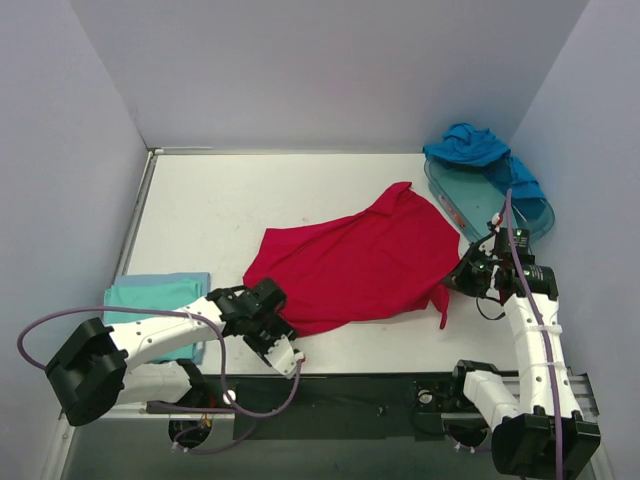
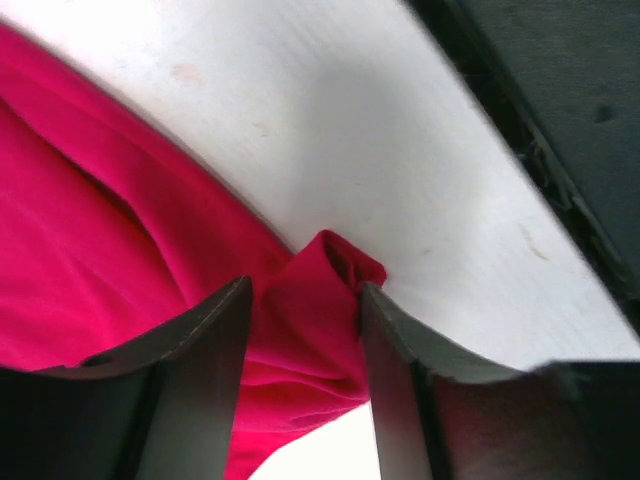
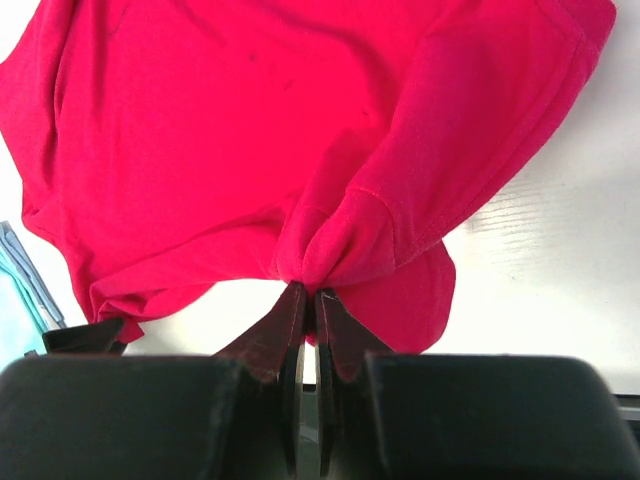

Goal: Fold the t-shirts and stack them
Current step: Flatten out the tshirt

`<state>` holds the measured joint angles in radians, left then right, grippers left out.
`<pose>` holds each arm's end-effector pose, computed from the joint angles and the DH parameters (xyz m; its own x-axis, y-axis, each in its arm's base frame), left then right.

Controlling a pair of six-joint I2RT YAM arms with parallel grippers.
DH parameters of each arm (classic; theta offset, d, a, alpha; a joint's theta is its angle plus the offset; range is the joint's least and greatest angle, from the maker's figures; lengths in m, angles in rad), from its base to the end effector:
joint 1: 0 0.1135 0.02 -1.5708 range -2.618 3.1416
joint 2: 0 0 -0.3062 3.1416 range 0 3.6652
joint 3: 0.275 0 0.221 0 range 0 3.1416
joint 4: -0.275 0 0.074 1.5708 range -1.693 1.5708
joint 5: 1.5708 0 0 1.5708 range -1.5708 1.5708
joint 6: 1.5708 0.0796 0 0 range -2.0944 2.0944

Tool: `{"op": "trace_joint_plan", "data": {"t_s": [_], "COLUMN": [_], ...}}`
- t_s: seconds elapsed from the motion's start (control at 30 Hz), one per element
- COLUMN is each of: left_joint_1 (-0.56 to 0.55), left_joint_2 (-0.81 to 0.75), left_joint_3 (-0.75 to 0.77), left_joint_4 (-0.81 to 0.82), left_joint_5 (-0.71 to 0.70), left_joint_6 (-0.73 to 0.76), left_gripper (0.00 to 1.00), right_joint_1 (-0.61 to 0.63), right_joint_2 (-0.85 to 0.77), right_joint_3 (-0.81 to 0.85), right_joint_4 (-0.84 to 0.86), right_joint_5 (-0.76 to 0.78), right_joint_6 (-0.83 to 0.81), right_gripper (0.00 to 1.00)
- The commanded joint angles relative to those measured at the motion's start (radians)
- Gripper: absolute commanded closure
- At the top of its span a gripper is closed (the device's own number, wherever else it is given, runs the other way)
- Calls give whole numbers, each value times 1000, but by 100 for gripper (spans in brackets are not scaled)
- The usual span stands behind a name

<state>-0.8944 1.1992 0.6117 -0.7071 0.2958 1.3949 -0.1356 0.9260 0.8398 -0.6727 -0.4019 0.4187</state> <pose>0.0821 -0.1393 0.1864 0.6781 0.6598 -0.3239 0.7322 -0.6448 0.2194 0.1626 0.0092 0.2984 -0.6867 0.4713 -0.5535 0.1340 0.8303 0.5409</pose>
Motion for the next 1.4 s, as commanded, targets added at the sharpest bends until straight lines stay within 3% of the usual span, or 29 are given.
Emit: {"op": "trace_joint_plan", "data": {"t_s": [0.0,0.03,0.13,0.17,0.27,0.37,0.47,0.6,0.7,0.87,0.93,0.97,1.0,1.03,1.07,1.13,1.27,1.37], "left_joint_1": [8,18,78,87,223,411,611,813,828,828,828,825,825,818,816,804,729,628], "left_joint_2": [19,20,36,33,34,54,88,105,103,128,143,158,166,181,189,226,306,312], "left_joint_3": [-30,-36,37,75,334,587,695,701,639,484,378,358,340,333,341,390,540,597], "left_joint_4": [187,248,216,187,15,-165,-323,-319,-315,-55,79,102,159,196,205,169,-85,-227], "left_joint_5": [-56,-101,-127,-121,3,324,584,819,855,858,811,800,765,747,702,651,562,476], "left_joint_6": [32,42,47,-29,-256,-376,-492,-666,-663,-813,-814,-798,-775,-755,-726,-606,-314,-231], "left_gripper": [51,57,100,100,100,100,100,100,100,100,90,76,70,58,54,47,45,56], "right_joint_1": [7,7,4,-5,-18,-22,-27,-35,-38,-36,-32,-27,-6,10,57,129,266,283], "right_joint_2": [-13,-10,2,7,14,36,57,73,82,111,97,90,59,42,4,-25,3,20], "right_joint_3": [-7,-4,22,54,183,306,467,690,784,944,955,935,911,838,797,682,585,527], "right_joint_4": [-8,-8,-16,-28,-60,-108,-197,-353,-433,-522,-490,-473,-400,-352,-238,-98,-54,-33], "right_joint_5": [-8,-11,-6,-5,-5,-6,-8,11,52,-69,-127,-138,-162,-175,-176,-140,-46,-26], "right_joint_6": [9,8,-6,-9,-29,-41,-64,-101,-121,-83,-41,6,37,110,152,238,265,264], "right_gripper": [100,100,100,100,100,100,100,100,100,100,100,100,100,100,100,100,100,100]}}
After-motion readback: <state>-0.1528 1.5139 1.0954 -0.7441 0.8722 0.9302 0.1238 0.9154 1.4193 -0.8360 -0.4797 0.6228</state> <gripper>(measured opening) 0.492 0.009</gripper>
